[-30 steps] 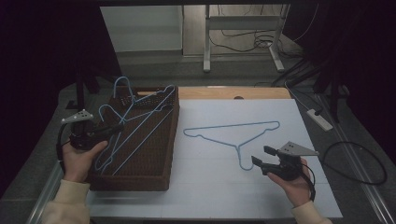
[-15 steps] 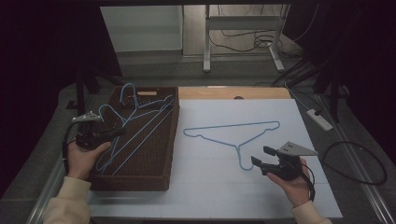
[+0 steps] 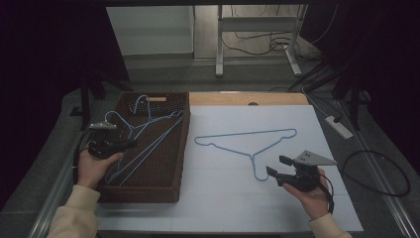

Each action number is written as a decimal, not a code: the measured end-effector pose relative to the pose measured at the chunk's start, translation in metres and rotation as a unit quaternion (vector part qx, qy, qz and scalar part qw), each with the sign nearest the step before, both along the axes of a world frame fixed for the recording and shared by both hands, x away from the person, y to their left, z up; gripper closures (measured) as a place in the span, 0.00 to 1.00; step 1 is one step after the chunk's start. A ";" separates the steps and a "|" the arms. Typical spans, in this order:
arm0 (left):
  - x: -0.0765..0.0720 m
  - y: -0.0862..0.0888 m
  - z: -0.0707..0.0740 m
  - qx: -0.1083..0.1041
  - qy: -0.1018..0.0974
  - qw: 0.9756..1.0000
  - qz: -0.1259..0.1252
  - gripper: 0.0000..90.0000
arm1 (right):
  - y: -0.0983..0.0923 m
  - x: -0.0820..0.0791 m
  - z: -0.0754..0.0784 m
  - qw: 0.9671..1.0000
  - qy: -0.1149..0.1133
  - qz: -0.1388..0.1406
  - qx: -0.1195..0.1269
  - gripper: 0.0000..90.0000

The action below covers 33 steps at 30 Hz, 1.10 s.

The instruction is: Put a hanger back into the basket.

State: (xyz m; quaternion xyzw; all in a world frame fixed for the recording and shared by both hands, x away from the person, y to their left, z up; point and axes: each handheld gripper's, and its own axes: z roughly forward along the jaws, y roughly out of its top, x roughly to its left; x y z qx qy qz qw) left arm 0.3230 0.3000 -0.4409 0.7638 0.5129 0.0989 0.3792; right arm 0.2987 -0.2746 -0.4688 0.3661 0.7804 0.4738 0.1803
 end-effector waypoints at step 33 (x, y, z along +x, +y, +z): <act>-0.027 -0.013 0.025 0.006 -0.065 0.998 0.017 0.42 | 0.000 0.001 -0.001 1.000 0.004 0.001 -0.005 0.36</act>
